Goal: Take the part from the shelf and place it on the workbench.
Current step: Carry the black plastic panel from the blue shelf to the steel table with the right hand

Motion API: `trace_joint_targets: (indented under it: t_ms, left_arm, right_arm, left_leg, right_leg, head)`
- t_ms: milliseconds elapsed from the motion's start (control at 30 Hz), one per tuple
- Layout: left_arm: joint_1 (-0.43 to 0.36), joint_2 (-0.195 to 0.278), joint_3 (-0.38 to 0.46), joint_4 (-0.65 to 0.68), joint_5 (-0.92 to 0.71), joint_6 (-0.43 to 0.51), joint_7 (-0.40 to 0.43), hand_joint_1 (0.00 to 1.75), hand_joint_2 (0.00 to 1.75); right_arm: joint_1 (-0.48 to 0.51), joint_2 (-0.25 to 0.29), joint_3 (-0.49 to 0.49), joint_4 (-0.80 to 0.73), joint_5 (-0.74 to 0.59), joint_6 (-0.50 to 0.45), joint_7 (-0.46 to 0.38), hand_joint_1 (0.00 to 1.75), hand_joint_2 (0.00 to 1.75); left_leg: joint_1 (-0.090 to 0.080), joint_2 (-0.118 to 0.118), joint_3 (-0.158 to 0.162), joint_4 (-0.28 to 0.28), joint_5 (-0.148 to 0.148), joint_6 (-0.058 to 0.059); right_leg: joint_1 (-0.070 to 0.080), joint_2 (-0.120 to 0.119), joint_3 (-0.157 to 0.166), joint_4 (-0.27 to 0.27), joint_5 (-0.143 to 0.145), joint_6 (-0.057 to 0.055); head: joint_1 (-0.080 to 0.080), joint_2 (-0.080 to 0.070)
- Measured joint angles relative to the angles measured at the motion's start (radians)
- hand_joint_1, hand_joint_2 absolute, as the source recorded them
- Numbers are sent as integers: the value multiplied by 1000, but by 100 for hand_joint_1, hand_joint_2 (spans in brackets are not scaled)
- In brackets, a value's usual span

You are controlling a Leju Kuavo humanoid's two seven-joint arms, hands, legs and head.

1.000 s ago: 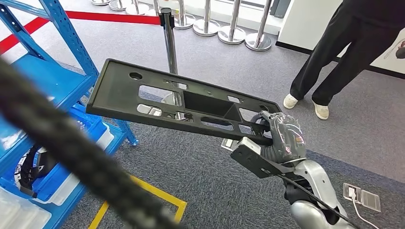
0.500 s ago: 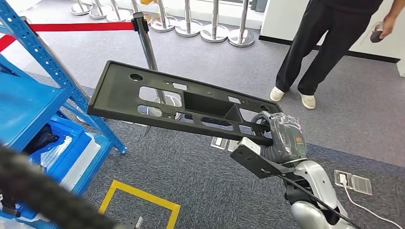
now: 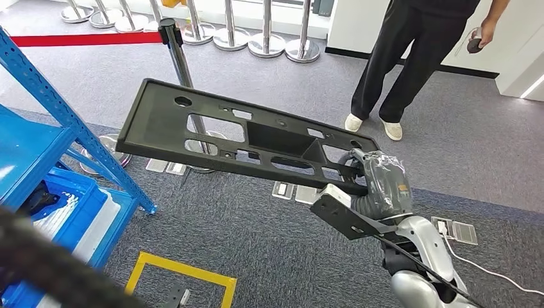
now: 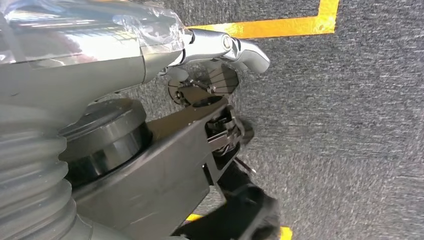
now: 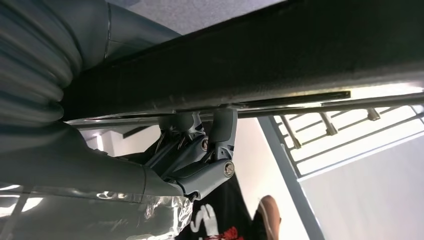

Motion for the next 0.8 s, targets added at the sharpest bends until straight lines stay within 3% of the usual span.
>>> trace_joint_targets:
  t_ms: [33, 67, 133, 200, 300, 367, 400, 467, 500, 533, 567, 600, 667, 700, 767, 800]
  left_arm:
    - [1, 0, 0, 0, 1, 0, 0, 0, 175]
    - [1, 0, 0, 0, 2, 0, -1, 0, 175]
    - [0, 0, 0, 0, 3, 0, -1, 0, 175]
    - [0, 0, 0, 0, 3, 0, -2, 0, 175]
    - [0, 0, 0, 0, 3, -2, -3, 0, 175]
    - [-1, 0, 0, 0, 3, -3, -5, 0, 175]
    - [-1, 0, 0, 0, 3, -3, -6, 0, 175]
    - [1, 0, 0, 0, 3, -5, -7, 0, 175]
    - [3, 0, 0, 0, 3, -5, -7, 0, 175]
    - [5, 0, 0, 0, 2, -6, -7, 0, 175]
    - [7, 0, 0, 0, 2, -6, -7, 0, 175]
    - [8, 0, 0, 0, 2, -6, -7, 0, 175]
    - [8, 0, 0, 0, 2, -6, -7, 0, 175]
    - [8, 0, 0, 0, 2, -6, -7, 0, 175]
    - [9, 1, 0, 0, 2, -6, -7, 0, 175]
    - [9, 1, 0, 0, 2, -6, -7, 0, 175]
  right_arm:
    - [1, 0, 0, 0, -1, 0, 0, 175, 175]
    - [1, 0, 0, 0, -1, 0, 0, 175, 175]
    - [0, 0, 0, 0, -3, 0, -1, 175, 175]
    - [-1, 0, 0, 0, -4, 0, -2, 175, 175]
    - [-1, 0, 0, 0, -4, 0, -2, 175, 175]
    - [-2, 0, 0, 0, -3, -1, -2, 175, 175]
    - [-3, 0, 0, 0, -3, -1, -2, 175, 175]
    - [-3, 0, 0, 0, -2, -1, -2, 175, 175]
    - [-3, 0, 0, 0, -2, 0, -2, 175, 175]
    - [-2, 0, 0, 0, -2, 0, -2, 175, 175]
    - [-2, 0, 0, 0, -2, 0, -2, 175, 175]
    - [-1, 0, 0, 0, -2, 0, -2, 175, 175]
    - [-2, 0, 0, 0, -2, 0, -2, 175, 175]
    - [-2, 0, 0, 0, -3, 0, -2, 175, 175]
    - [-2, 0, 0, 0, -3, 0, -2, 175, 175]
    - [-2, 0, 0, 0, -3, 0, -2, 175, 175]
  left_leg:
    - [0, 7, 0, 0, -1, 0]
    - [0, 13, 1, 0, -2, -1]
    - [1, 24, 7, 1, -7, -6]
    - [-3, 31, 12, 3, -13, -16]
    - [-4, 42, 16, 2, -18, -32]
    - [0, 34, 14, 23, -37, -43]
    - [1, 25, -1, 61, -61, -46]
    - [1, 6, -60, 189, -125, -48]
    - [1, 2, -93, 253, -148, -48]
    - [1, 0, -114, 291, -154, -47]
    - [1, 0, -119, 293, -139, -46]
    - [1, -2, -105, 254, -107, -43]
    - [1, -24, -50, 120, -33, -37]
    - [2, -36, -28, 65, -11, -34]
    - [-1, -50, -15, 26, -6, -30]
    - [-2, -45, -14, 22, -5, -26]
  right_leg:
    - [-2, -2, -14, 27, -2, 2]
    - [-4, -4, -10, 15, 15, 4]
    - [-5, -21, 51, -108, 84, 3]
    - [1, -43, 106, -223, 125, -5]
    - [9, -36, 115, -251, 126, -25]
    - [8, -26, 119, -258, 130, -37]
    - [7, -22, 121, -261, 131, -44]
    - [9, -13, 122, -262, 131, -53]
    - [10, -6, 122, -261, 130, -55]
    - [11, 1, 123, -260, 130, -56]
    - [12, 9, 123, -259, 129, -57]
    - [13, 17, 125, -257, 127, -56]
    - [14, 33, 127, -251, 123, -52]
    - [14, 40, 126, -248, 120, -49]
    - [12, 53, 119, -244, 120, -38]
    - [9, 58, 117, -245, 122, -32]
  head:
    - [4, 0]
    - [8, 0]
    - [14, 0]
    - [19, 0]
    - [15, 0]
    - [11, 0]
    - [7, 0]
    - [-5, 0]
    - [-11, 0]
    - [-15, 0]
    - [-18, 0]
    - [-20, 0]
    - [-26, 0]
    - [-28, 0]
    - [-28, 0]
    - [-27, 0]
